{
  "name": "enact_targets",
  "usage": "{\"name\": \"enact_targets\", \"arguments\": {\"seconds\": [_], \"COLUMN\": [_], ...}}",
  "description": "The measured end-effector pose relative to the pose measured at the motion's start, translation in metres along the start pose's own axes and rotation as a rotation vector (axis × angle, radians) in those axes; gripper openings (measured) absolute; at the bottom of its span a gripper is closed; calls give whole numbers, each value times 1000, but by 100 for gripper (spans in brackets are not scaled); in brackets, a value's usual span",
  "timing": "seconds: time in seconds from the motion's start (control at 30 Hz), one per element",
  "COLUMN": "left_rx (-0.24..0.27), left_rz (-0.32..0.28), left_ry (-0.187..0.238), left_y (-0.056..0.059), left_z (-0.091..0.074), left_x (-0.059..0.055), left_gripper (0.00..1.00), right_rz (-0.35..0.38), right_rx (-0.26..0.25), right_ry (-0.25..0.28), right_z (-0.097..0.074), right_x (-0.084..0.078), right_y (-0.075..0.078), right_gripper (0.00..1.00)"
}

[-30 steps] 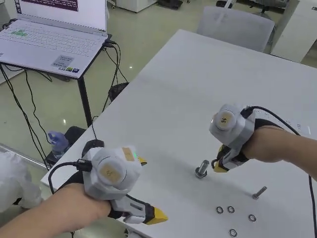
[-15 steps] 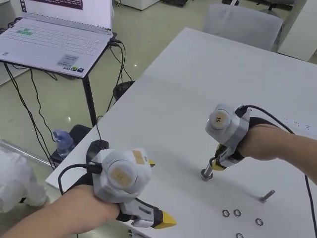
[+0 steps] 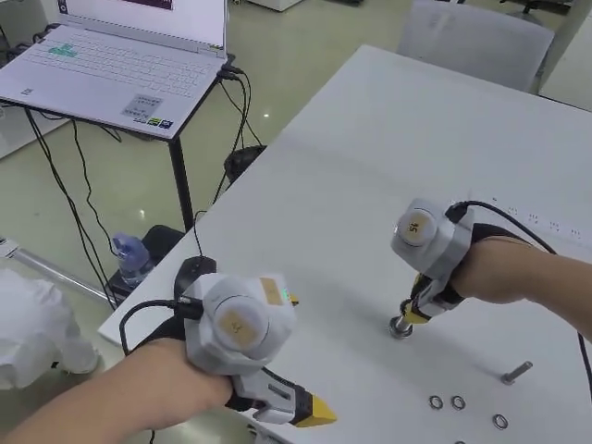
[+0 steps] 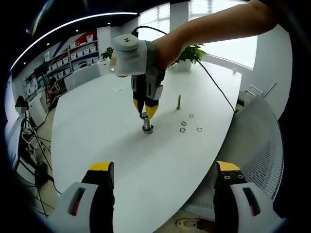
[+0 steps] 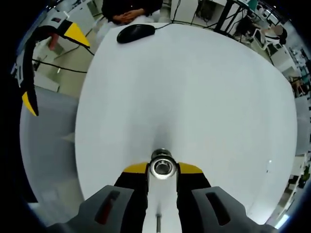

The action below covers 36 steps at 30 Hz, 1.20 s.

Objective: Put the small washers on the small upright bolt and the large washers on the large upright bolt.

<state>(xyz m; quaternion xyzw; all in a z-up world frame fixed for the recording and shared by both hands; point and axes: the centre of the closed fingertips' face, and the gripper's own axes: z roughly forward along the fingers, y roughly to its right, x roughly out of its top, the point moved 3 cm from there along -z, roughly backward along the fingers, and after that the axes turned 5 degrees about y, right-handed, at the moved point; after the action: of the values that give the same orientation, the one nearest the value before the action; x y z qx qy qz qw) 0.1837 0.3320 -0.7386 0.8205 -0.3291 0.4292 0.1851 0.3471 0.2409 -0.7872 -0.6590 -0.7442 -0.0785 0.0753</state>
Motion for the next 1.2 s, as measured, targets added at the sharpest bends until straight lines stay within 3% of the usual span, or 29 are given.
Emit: {"name": "enact_targets", "arguments": {"seconds": [0.53, 0.87, 1.2], "left_rx": [-5, -17, -24], "left_rz": [-11, -12, -15], "left_ry": [5, -1, -6], "left_y": [-1, -1, 1], "left_z": [4, 5, 8], "left_x": [0, -2, -4], "left_gripper": [83, 82, 83], "right_rz": [-10, 19, 27], "right_rx": [2, 12, 16], "right_ry": [-31, -23, -25], "right_z": [19, 36, 39], "right_x": [-5, -9, -8], "right_y": [1, 2, -3], "right_gripper": [21, 21, 21]}}
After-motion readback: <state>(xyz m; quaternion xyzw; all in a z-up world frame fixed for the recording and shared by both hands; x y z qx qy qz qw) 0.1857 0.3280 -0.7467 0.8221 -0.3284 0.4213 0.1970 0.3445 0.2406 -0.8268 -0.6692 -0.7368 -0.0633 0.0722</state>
